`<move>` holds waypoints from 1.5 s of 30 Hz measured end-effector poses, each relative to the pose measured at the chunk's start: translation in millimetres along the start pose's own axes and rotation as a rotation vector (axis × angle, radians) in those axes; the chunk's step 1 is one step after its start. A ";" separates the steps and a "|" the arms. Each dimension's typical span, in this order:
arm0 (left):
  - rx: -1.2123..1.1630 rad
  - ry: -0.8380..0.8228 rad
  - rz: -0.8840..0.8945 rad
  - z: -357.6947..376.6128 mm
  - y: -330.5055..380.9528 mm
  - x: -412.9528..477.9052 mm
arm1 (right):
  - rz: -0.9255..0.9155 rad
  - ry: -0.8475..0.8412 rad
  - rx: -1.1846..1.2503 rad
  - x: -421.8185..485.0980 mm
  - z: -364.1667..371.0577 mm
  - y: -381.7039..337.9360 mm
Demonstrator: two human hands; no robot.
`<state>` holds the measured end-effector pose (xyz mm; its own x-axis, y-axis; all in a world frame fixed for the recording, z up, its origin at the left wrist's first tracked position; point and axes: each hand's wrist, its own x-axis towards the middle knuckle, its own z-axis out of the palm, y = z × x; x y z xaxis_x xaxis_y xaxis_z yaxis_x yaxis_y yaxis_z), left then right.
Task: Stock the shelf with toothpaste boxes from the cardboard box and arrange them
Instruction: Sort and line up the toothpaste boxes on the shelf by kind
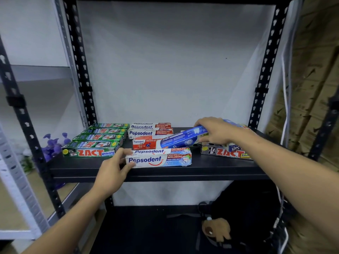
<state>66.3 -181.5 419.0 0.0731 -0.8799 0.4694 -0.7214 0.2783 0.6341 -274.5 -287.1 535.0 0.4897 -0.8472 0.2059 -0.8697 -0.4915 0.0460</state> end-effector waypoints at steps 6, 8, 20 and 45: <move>0.011 0.013 -0.019 7.7 5.1 6.0 | -0.068 0.184 -0.232 -17.7 -25.5 24.3; 0.024 0.019 -0.029 11.1 7.1 8.7 | -0.044 0.230 -0.247 -25.0 -30.9 36.0; 0.060 0.075 -0.093 30.3 16.0 20.5 | 0.581 0.292 0.163 -35.9 17.0 68.9; 0.248 0.162 0.001 6.2 -7.7 36.2 | 0.170 0.399 0.093 1.5 16.4 -33.8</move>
<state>70.3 -217.9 427.3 0.1669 -0.8009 0.5751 -0.8664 0.1593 0.4732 -243.3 -275.1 517.7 0.2618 -0.7822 0.5653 -0.9177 -0.3831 -0.1052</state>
